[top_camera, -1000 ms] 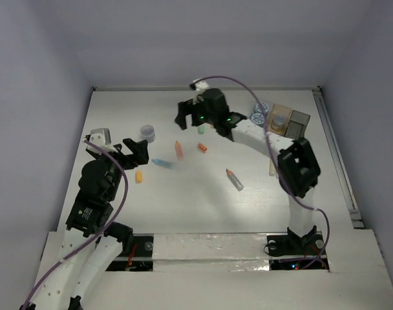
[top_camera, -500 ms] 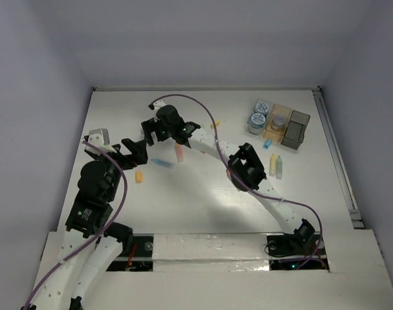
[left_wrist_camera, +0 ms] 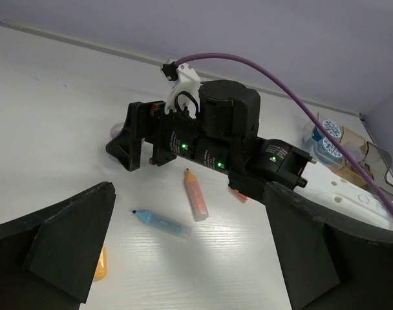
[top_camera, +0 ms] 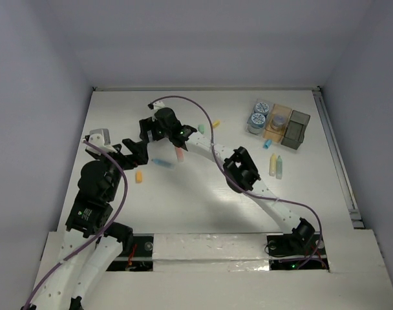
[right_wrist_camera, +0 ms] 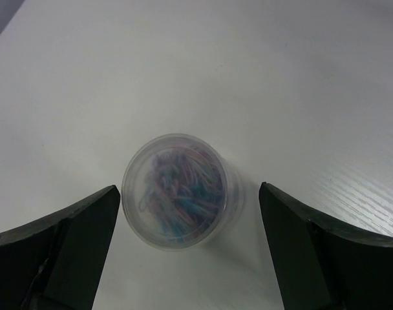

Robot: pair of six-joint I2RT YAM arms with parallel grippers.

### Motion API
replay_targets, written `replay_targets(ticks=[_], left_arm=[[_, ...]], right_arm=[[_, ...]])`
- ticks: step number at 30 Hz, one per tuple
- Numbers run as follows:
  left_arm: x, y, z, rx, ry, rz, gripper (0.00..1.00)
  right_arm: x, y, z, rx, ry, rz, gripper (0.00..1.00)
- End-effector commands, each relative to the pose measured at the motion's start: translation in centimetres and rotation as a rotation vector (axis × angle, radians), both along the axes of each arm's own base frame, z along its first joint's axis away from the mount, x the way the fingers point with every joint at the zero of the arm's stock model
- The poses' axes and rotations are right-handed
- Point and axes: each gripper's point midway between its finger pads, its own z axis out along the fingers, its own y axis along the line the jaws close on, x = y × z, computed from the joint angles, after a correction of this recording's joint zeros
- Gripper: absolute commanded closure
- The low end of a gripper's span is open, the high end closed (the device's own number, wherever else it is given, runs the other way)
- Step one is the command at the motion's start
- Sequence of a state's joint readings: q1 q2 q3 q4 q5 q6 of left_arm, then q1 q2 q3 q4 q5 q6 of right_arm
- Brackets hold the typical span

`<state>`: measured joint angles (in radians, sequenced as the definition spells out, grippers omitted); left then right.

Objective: Sort the stationery into containers
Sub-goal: Pick up the stationery from the center of the board, then place the stationery in the storage box.

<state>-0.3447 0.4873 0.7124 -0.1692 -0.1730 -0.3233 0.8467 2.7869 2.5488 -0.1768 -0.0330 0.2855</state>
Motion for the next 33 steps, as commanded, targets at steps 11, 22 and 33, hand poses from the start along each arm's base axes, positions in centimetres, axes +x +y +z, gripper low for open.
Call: replay_targets(ticks=[11,22,33], left_arm=[[-0.2,-0.1,1.5,-0.022,-0.051,-0.012,0.01],[-0.5,-0.1,1.8,-0.028,-0.067,-0.020,0.01],[-1.2,-1.0,2.1,-0.029,-0.083,-0.066,0.01]], right_arm=[[1.6,0.2,7.1,0.160,-0.127,-0.119,0.61],[1.2,-13.5,25.7,0.325,-0.354,-0.290,0.63],[-0.2,-45.6,18.7,0.108,-0.219,-0.821,0.64]])
